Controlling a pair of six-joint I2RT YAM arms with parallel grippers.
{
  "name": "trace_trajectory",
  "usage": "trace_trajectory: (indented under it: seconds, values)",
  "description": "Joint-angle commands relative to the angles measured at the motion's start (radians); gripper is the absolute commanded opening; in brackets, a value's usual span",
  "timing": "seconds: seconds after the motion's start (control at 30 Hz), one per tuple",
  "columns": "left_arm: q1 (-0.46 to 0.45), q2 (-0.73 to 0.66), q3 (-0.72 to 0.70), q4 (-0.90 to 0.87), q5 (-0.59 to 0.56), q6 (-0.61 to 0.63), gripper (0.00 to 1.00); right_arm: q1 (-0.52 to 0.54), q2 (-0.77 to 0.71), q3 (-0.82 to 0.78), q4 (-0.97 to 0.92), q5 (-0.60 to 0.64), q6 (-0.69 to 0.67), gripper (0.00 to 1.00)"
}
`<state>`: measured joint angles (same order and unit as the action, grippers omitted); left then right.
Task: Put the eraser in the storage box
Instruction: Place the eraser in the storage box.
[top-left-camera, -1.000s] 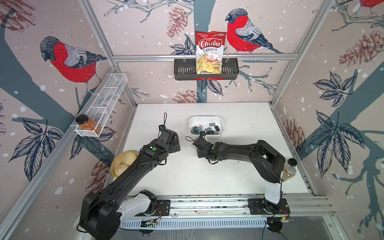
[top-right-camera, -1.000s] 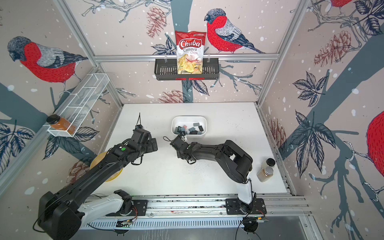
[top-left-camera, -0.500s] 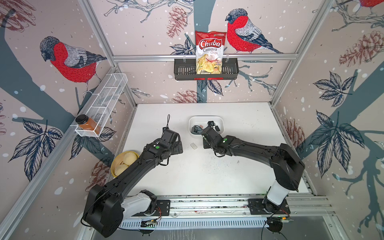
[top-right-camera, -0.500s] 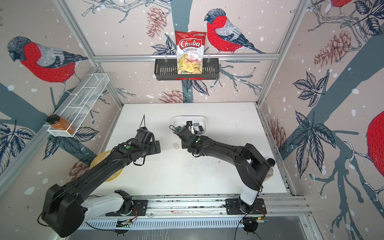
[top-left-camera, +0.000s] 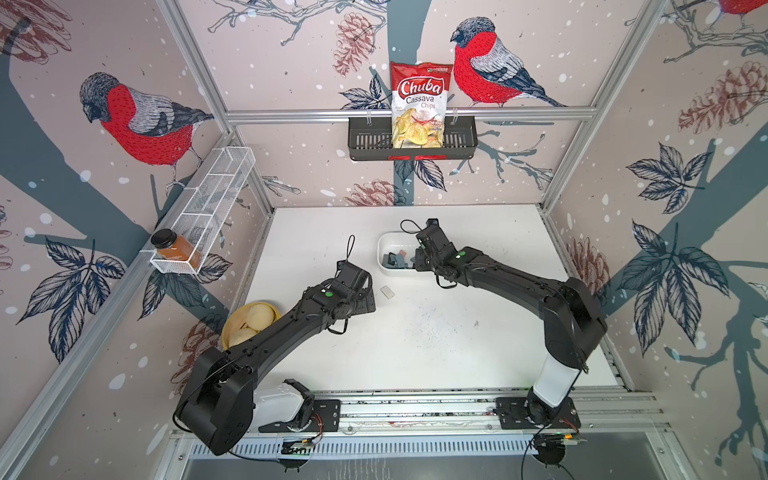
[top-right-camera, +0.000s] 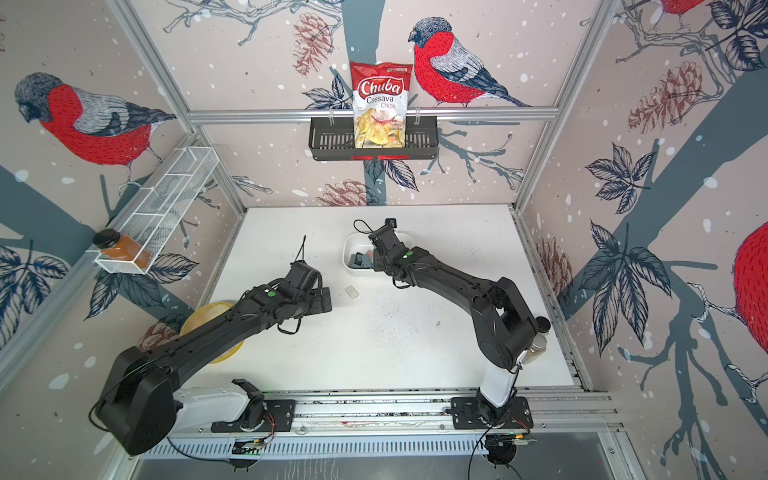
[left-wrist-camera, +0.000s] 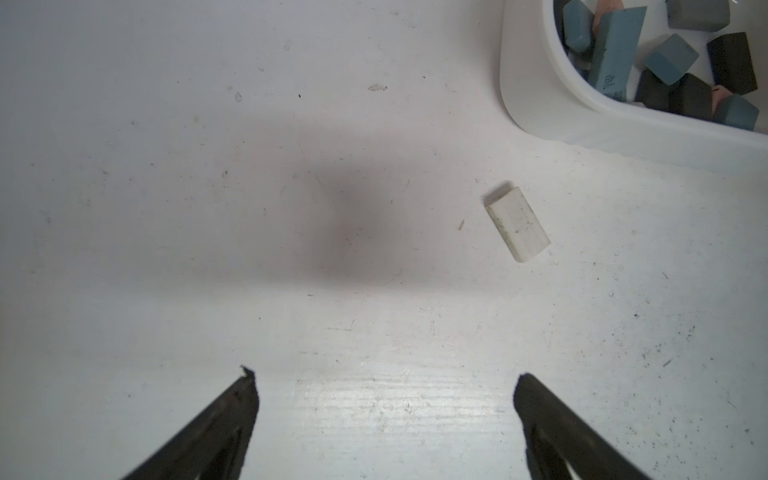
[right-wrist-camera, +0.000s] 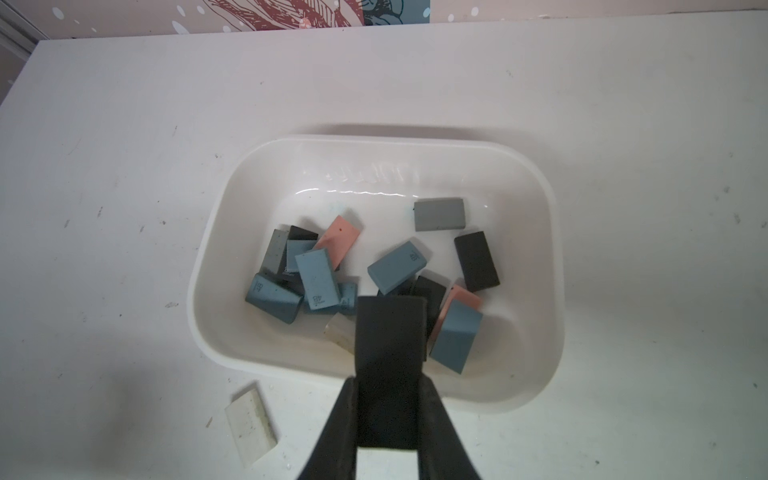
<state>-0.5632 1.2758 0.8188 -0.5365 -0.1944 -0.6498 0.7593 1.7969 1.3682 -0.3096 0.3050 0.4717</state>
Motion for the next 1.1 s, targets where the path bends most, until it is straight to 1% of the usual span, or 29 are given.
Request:
trace_trajectory:
  seconds: [0.0, 0.37, 0.5, 0.6, 0.8, 0.93, 1.07]
  values:
    - [-0.017, 0.025, 0.004, 0.024, -0.006, -0.029, 0.97, -0.021, 0.032, 0.033, -0.015, -0.053, -0.021, 0.12]
    - [-0.08, 0.1, 0.034, 0.038, -0.049, -0.089, 0.97, -0.091, 0.174, 0.108, -0.027, -0.109, -0.034, 0.12]
    - [-0.096, 0.133, 0.047, 0.04, -0.056, -0.106, 0.97, -0.104, 0.216, 0.133, -0.033, -0.117, -0.037, 0.15]
    - [-0.106, 0.159, 0.059, 0.037, -0.06, -0.121, 0.97, -0.109, 0.236, 0.149, -0.041, -0.116, -0.039, 0.19]
    - [-0.125, 0.189, 0.073, 0.047, -0.079, -0.163, 0.97, -0.114, 0.246, 0.161, -0.048, -0.115, -0.044, 0.35]
    - [-0.129, 0.192, 0.075, 0.062, -0.079, -0.2, 0.97, -0.115, 0.237, 0.161, -0.051, -0.112, -0.047, 0.51]
    - [-0.129, 0.204, 0.093, 0.064, -0.082, -0.247, 0.97, -0.114, 0.211, 0.162, -0.058, -0.114, -0.04, 0.62]
